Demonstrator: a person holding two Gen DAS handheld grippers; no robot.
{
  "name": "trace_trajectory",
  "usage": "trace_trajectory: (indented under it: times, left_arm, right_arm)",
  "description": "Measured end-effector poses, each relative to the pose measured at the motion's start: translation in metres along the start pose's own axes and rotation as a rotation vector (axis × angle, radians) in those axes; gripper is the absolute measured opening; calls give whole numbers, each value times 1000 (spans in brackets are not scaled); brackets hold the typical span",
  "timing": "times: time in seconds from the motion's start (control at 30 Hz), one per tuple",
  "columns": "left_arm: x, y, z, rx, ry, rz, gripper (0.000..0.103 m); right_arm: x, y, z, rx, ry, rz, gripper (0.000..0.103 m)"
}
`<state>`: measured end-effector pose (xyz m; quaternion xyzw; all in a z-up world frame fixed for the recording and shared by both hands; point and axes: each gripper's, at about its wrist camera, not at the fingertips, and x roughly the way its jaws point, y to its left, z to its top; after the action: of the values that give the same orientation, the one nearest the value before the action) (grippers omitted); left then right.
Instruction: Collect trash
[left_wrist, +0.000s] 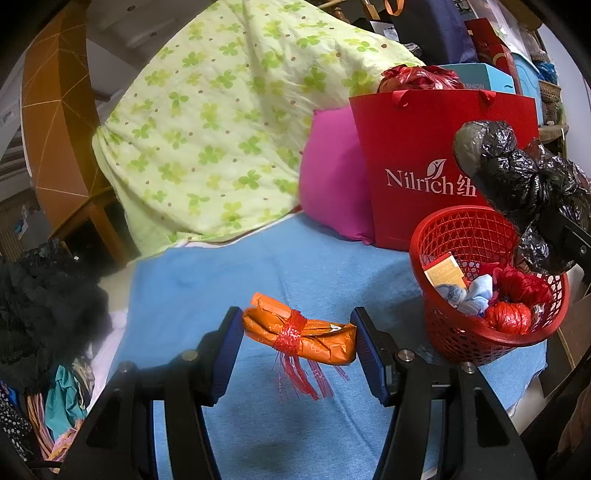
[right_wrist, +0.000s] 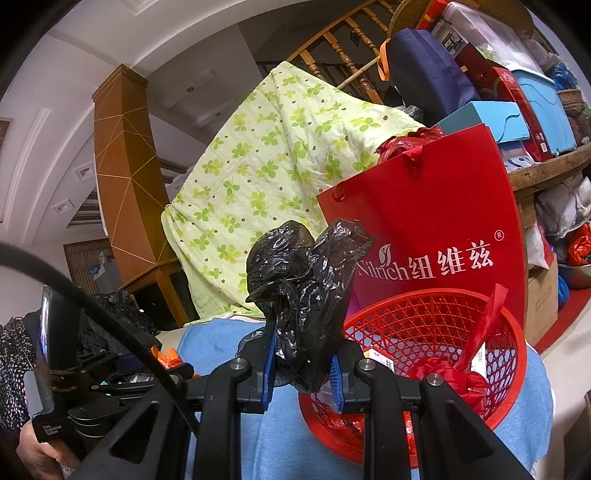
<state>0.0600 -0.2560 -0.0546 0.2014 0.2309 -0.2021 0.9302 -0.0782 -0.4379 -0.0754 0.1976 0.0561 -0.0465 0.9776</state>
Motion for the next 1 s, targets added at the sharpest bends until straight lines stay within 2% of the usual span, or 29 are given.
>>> trace_trajectory:
  times: [1.0]
  left_arm:
    - [-1,-5,-1,34,-4,-28,61]
  right_arm:
    - [-10,1,-1,23,-17,-18,26]
